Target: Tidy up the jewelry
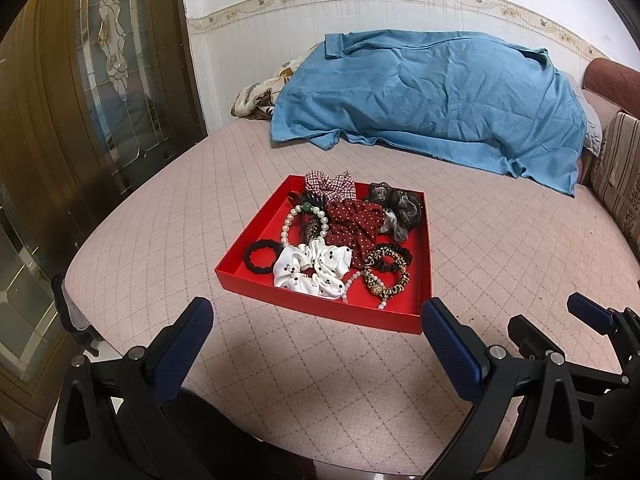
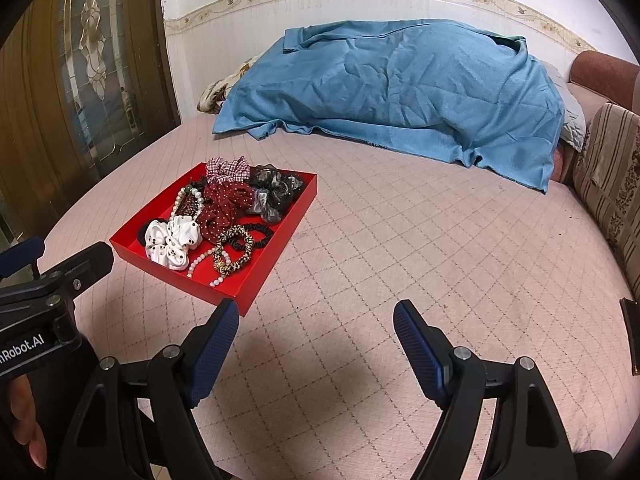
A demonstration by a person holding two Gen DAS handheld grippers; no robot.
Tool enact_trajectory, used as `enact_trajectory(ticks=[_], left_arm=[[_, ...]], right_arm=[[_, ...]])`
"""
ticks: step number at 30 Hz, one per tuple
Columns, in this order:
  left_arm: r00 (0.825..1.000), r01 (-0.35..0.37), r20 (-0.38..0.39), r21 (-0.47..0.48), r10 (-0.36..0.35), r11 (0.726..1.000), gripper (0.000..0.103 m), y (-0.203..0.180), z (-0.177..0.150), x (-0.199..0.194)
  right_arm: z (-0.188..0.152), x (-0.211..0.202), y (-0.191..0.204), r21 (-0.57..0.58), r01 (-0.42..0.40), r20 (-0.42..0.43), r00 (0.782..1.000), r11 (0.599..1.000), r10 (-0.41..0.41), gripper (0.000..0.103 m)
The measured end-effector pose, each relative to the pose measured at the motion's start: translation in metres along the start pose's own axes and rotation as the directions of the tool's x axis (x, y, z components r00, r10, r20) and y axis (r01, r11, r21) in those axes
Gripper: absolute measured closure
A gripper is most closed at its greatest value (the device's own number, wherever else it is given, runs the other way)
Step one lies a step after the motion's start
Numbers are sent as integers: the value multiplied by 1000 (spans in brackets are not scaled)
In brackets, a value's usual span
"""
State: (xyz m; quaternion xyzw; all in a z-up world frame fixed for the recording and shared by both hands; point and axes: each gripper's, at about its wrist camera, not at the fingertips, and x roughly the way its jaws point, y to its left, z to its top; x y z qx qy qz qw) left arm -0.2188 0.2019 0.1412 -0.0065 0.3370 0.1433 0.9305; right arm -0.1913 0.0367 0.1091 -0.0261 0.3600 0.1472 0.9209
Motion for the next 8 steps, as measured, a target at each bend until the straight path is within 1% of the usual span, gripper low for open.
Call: enact_trajectory(ticks=[8], left_arm=[[1000,-20,7,-7,20,1000,0,3,3,5]], right_arm=[[0,4,-4,13,-9,-12,1000,1000,9,19]])
